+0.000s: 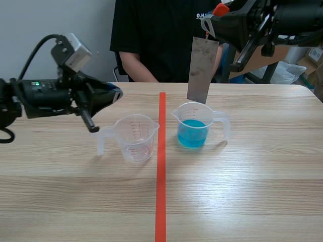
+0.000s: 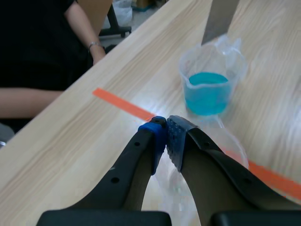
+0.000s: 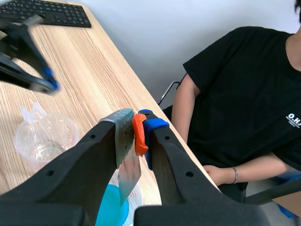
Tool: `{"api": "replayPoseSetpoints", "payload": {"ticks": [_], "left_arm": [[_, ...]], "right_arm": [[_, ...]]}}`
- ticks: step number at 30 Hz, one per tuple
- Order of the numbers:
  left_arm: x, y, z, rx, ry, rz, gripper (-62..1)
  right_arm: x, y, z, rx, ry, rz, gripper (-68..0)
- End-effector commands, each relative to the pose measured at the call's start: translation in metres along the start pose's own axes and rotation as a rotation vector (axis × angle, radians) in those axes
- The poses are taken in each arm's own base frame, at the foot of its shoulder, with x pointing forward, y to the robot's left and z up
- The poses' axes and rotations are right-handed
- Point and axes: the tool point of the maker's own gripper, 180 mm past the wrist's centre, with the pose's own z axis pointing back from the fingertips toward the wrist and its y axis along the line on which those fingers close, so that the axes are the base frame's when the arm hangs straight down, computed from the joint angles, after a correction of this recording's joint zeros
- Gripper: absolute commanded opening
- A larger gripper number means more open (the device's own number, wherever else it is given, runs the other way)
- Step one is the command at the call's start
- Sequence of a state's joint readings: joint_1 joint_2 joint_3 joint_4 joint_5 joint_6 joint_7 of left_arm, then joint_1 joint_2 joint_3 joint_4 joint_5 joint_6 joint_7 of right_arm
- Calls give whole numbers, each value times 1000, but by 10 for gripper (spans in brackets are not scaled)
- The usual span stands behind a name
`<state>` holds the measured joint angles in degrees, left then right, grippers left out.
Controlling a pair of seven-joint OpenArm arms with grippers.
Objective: Do the redox reaction experiment.
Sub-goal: 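Point at the plate with the left hand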
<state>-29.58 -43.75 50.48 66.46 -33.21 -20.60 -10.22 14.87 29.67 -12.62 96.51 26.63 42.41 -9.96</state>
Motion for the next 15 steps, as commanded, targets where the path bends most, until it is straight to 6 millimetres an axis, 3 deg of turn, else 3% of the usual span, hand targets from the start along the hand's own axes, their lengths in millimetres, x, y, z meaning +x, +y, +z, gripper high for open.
{"api": "replayPoseSetpoints", "payload": {"ticks": [1, 9, 15], "left_arm": [[-2, 10, 19, 37, -5, 20, -582], [-47, 3, 112, 99, 109, 112, -582], [-90, -4, 163, 192, 241, 196, -582]], "right_arm": [[14, -4, 1, 0, -41, 19, -660], [14, -3, 1, 0, -41, 19, -660], [14, -3, 1, 0, -39, 18, -660]]}}
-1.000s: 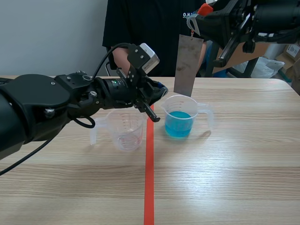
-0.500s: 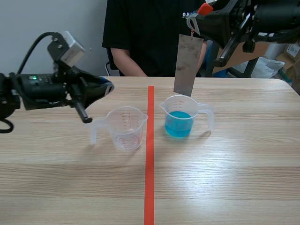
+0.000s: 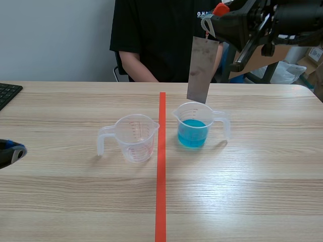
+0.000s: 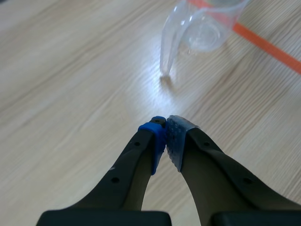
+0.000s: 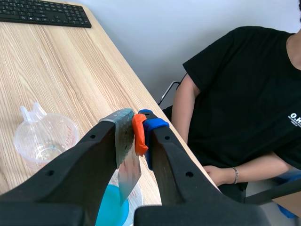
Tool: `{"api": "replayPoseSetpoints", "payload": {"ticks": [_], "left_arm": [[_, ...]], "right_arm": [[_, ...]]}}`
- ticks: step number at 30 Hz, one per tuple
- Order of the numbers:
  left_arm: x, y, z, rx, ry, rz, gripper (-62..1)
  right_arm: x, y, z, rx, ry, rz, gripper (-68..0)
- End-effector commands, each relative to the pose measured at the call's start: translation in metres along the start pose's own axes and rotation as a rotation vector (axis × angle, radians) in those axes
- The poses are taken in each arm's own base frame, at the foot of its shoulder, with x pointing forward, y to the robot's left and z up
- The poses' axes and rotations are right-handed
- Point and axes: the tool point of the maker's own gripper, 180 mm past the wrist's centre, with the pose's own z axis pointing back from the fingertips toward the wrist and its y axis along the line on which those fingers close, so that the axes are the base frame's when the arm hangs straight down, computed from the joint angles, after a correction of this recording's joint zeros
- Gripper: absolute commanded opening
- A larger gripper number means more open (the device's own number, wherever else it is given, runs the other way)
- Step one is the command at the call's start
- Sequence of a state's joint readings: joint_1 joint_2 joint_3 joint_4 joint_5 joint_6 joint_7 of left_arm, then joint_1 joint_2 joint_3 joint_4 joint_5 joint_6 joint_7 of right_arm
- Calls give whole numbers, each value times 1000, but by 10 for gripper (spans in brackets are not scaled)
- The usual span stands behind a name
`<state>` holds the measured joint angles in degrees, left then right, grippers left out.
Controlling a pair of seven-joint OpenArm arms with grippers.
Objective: Do the redox reaction experiment.
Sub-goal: 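Point at the plate with the left hand, then lower the plate into the blue solution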
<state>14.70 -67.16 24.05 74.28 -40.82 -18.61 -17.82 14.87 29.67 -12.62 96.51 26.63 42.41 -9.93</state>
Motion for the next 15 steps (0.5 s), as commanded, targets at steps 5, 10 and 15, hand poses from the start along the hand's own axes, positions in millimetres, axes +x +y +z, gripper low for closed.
{"api": "replayPoseSetpoints", "payload": {"ticks": [5, 10, 15], "left_arm": [[-25, 0, 22, 97, 3, 106, -582], [-50, -3, 46, 194, 23, 162, -582], [-79, -21, 65, 250, 68, 217, -582]], "right_arm": [[10, -3, 1, 1, -32, 9, -660], [6, -4, 1, -2, -38, -7, -660], [-2, -4, 0, -1, -45, -41, -660]]}}
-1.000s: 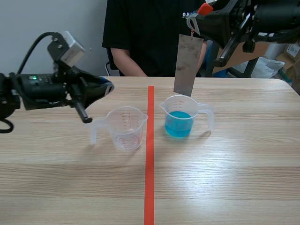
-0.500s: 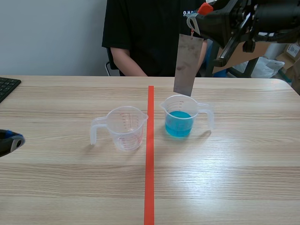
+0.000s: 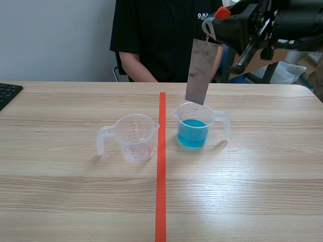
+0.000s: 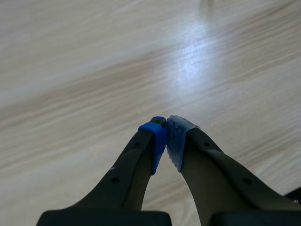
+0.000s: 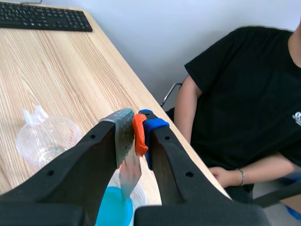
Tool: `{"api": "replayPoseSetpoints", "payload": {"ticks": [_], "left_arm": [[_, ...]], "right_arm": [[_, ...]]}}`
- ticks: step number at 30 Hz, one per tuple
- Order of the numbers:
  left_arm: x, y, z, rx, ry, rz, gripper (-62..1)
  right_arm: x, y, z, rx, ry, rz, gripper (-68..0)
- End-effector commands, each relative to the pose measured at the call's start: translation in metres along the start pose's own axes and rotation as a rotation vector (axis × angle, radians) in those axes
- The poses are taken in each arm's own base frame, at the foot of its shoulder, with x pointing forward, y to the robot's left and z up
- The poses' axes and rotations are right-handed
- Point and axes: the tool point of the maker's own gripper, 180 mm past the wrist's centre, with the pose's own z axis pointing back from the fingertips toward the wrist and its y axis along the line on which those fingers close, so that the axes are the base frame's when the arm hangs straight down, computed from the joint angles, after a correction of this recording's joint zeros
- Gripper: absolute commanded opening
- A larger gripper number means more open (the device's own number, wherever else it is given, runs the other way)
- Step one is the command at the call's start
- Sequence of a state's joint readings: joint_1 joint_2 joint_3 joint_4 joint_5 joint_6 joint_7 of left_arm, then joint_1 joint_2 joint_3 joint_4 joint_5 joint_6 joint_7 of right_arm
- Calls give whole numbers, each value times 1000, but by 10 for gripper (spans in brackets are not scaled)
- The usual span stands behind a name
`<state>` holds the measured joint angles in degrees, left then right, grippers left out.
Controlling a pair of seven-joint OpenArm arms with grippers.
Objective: Do the redox reaction experiment.
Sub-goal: 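Lower the plate into the blue solution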
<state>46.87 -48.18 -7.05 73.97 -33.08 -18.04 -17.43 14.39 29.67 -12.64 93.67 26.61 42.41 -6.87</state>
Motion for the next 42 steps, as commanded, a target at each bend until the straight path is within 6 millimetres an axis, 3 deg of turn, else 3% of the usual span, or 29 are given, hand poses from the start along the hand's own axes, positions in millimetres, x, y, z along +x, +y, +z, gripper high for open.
{"api": "replayPoseSetpoints", "payload": {"ticks": [1, 13, 28, 42], "left_arm": [[-2, -6, 1, 6, -18, 27, -582], [-56, -43, 24, 86, 64, 142, -582], [-71, -54, 30, 156, 75, 207, -582], [-71, -54, 30, 155, 75, 207, -582]], "right_arm": [[5, -1, -1, 7, -30, -5, -660], [-20, 5, -6, 27, -20, -56, -660], [-62, 10, -18, 13, 24, -120, -660], [-92, 14, -21, 9, 76, -118, -660]]}}
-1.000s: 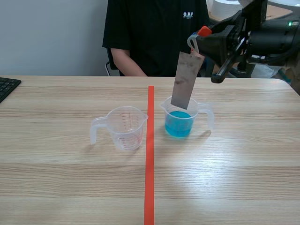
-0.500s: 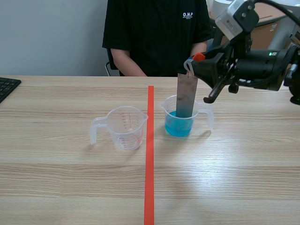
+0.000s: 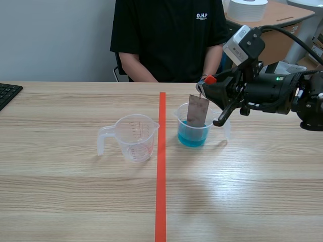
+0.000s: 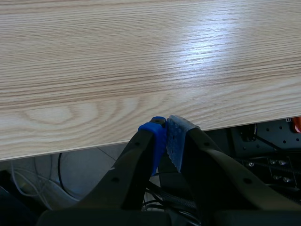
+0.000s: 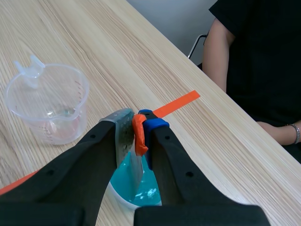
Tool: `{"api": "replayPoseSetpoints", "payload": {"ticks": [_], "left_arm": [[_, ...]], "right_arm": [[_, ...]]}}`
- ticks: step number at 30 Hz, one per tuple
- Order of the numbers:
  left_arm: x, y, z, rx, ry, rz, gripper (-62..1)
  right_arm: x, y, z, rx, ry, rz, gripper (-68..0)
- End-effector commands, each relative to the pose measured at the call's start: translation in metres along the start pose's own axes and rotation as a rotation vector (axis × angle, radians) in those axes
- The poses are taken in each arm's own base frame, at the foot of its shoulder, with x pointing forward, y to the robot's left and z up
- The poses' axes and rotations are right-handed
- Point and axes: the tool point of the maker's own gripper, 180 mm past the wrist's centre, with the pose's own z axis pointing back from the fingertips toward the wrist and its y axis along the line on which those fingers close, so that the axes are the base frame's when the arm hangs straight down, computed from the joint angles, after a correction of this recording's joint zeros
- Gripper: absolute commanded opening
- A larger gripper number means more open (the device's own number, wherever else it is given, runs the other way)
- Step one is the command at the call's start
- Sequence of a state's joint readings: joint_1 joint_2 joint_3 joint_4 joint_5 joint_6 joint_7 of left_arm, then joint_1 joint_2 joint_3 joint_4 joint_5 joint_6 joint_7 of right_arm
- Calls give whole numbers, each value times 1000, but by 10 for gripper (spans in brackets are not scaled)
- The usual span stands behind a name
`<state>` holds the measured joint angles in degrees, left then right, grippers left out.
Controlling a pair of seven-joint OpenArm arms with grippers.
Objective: Do the redox reaction experiment.
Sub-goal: 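Lower the plate into the blue solution, then hold the plate still in the solution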
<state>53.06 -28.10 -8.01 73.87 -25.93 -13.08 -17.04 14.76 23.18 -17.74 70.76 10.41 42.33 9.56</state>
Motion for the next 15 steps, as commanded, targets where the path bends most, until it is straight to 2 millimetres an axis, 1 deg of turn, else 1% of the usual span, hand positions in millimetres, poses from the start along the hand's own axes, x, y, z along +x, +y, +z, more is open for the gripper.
{"api": "replayPoseSetpoints", "payload": {"ticks": [1, 15], "left_arm": [[3, 1, 3, 2, -11, 1, -582], [3, 1, 3, 2, -11, 1, -582]], "right_arm": [[15, -11, 0, -9, -29, 39, -660], [14, -12, 0, -9, -19, 53, -660]]}}
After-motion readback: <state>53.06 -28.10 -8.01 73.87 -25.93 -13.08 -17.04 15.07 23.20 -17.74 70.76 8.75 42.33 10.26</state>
